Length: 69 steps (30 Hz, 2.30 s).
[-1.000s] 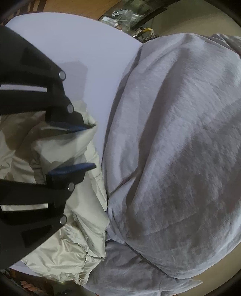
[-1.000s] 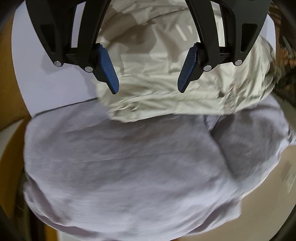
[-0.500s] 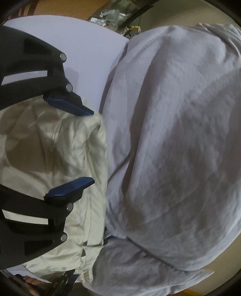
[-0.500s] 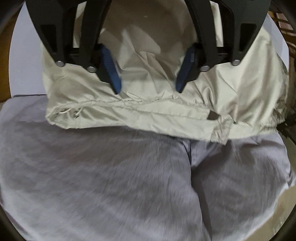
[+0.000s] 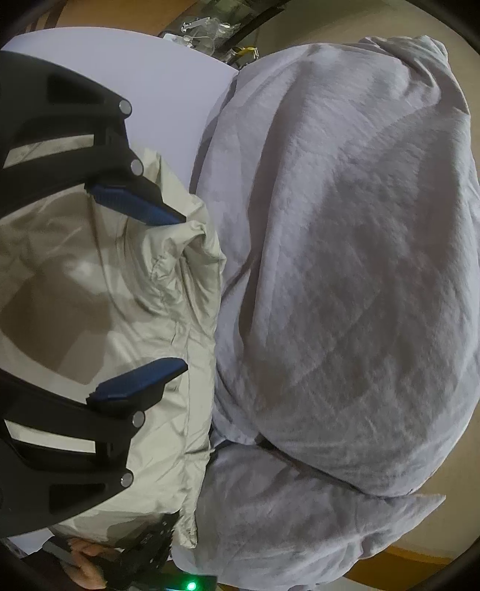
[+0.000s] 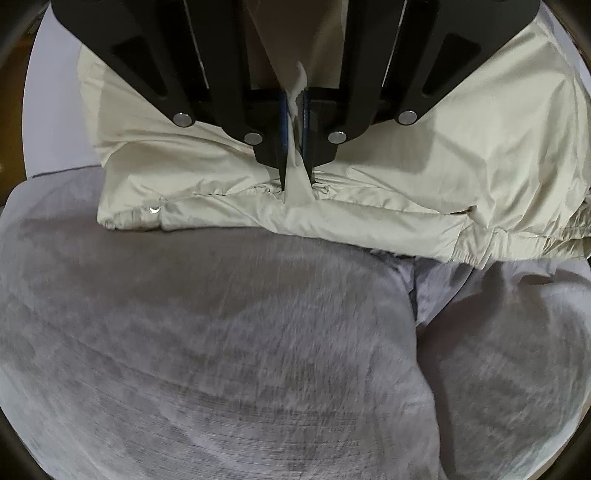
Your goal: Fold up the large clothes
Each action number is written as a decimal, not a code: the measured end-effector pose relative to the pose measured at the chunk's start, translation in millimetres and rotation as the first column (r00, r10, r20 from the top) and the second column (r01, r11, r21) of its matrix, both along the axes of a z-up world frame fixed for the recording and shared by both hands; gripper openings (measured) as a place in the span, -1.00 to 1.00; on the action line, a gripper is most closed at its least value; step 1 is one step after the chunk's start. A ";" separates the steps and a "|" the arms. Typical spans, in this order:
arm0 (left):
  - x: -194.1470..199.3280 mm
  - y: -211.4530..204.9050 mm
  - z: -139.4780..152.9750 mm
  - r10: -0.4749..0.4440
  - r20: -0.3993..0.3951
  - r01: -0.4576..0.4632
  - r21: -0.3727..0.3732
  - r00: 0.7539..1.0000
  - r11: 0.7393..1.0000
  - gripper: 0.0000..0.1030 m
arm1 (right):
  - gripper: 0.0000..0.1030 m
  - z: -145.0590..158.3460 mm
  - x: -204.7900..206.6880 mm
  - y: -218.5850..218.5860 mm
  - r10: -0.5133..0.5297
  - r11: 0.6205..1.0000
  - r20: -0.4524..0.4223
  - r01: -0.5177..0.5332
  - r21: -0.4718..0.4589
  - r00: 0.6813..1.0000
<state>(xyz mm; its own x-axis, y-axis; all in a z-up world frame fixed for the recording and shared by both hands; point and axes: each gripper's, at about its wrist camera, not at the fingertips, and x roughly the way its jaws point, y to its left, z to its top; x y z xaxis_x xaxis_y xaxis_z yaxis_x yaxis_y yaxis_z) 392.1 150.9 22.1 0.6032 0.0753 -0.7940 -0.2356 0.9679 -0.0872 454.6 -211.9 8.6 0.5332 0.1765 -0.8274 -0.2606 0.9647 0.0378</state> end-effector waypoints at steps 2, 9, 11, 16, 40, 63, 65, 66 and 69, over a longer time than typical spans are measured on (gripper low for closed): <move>-1.1 -3.5 1.5 -0.004 0.006 0.004 0.003 1.000 1.000 0.39 | -0.89 -1.3 4.4 2.8 -0.011 1.000 0.005 0.011 -0.007 1.000; -2.6 -18.8 13.4 -0.016 0.054 0.017 -0.004 0.998 1.000 0.39 | -0.89 -14.0 16.8 14.2 -0.039 0.998 0.013 0.039 -0.040 0.999; -3.0 -25.5 18.7 -0.032 0.073 0.032 0.003 0.997 0.999 0.40 | -0.89 -21.3 19.5 16.9 -0.042 0.998 0.013 0.043 -0.047 0.999; -4.9 -41.4 24.4 -0.093 0.086 0.095 -0.019 0.992 0.995 0.42 | -0.89 -25.8 1.1 9.2 -0.047 0.997 0.016 0.047 -0.058 0.999; 31.8 -56.1 -78.3 -0.021 -0.093 0.028 0.078 0.995 0.997 0.48 | -0.32 -48.0 -10.9 2.2 -0.085 0.996 0.011 0.085 0.003 0.996; 50.9 -46.5 -115.6 0.006 -0.076 0.001 0.084 0.997 0.996 0.57 | 0.56 -50.9 -59.7 53.5 -0.079 0.994 0.059 0.074 0.075 0.995; 53.0 -42.4 -117.7 0.010 -0.071 -0.004 0.083 0.997 0.997 0.58 | 0.63 -57.6 -56.8 56.9 -0.087 0.995 0.065 0.083 0.062 0.994; 53.5 -44.4 -116.0 0.014 -0.070 -0.008 0.084 0.997 0.996 0.58 | 0.64 -61.0 -54.9 59.4 -0.091 0.995 0.073 0.088 0.055 0.993; 55.3 -42.9 -118.5 0.022 -0.062 -0.017 0.087 0.998 0.996 0.59 | 0.71 -68.2 -50.7 64.7 -0.105 0.994 0.091 0.101 0.046 0.990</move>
